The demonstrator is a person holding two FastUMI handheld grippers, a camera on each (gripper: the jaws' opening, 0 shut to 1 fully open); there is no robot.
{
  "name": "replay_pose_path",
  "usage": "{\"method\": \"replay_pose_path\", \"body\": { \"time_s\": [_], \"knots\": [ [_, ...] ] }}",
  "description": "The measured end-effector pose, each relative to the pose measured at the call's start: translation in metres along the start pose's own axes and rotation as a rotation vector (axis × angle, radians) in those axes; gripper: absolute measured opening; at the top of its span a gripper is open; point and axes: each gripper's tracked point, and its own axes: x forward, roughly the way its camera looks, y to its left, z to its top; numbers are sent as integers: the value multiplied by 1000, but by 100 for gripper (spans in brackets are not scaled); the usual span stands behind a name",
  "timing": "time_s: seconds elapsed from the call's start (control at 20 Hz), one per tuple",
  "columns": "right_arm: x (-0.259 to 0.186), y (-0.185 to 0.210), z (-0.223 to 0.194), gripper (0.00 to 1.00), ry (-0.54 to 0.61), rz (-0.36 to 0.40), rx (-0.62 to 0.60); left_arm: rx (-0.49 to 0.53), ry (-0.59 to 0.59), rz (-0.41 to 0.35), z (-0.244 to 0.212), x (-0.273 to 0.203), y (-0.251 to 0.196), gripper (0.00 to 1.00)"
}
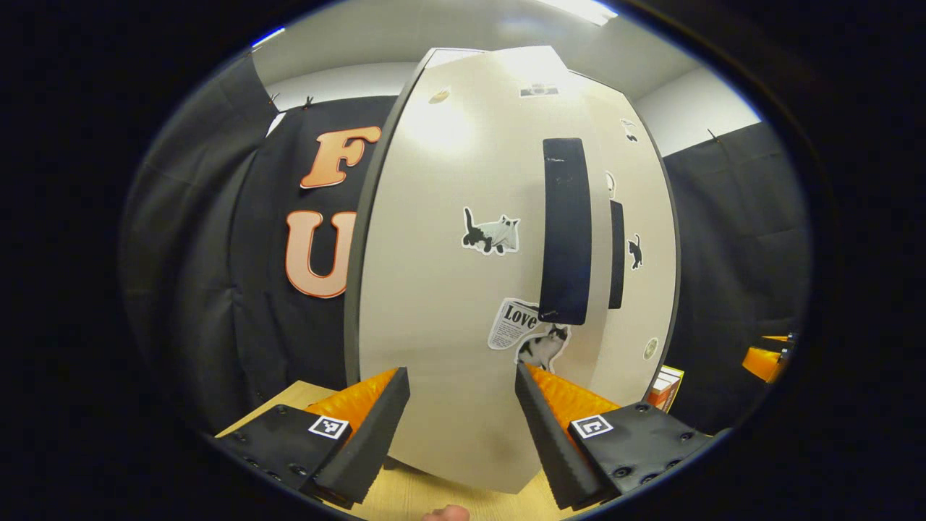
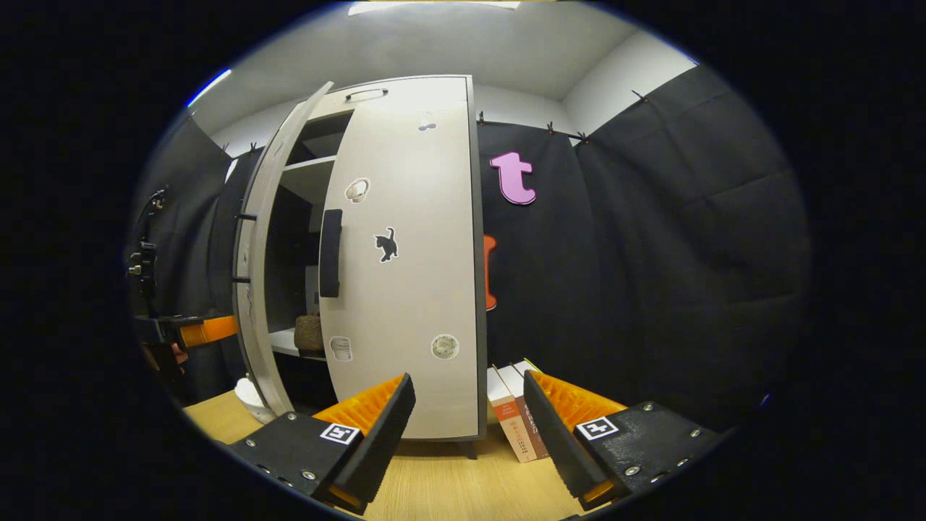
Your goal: Grab one shoe with the right hand and put it into the shoe cabinet, grab the other shoe with the left hand and put it into the shoe cabinet; then close the right door with the right hand and the left door with the left hand.
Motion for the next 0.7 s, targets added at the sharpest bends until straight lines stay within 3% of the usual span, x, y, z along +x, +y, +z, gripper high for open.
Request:
{"method": "replay_pose_path", "body": {
  "time_s": [0.1, 0.5, 0.6, 0.65, 0.7],
  "knots": [
    [-1, -6, 2, 93, -2, -18, -2, 4, 0, -11, -3, 12, -9, 96],
    [-8, -24, 2, 93, 2, -73, -5, 22, -16, -20, -7, 49, -27, 93],
    [-8, -26, 3, 98, 0, -82, -6, 14, -9, -18, -9, 54, -27, 99],
    [-8, -28, 4, 93, -1, -86, -6, 17, -10, -18, -9, 56, -27, 94],
    [-8, -28, 5, 93, -2, -89, -5, 24, -15, -17, -9, 60, -28, 96]
  ]
}}
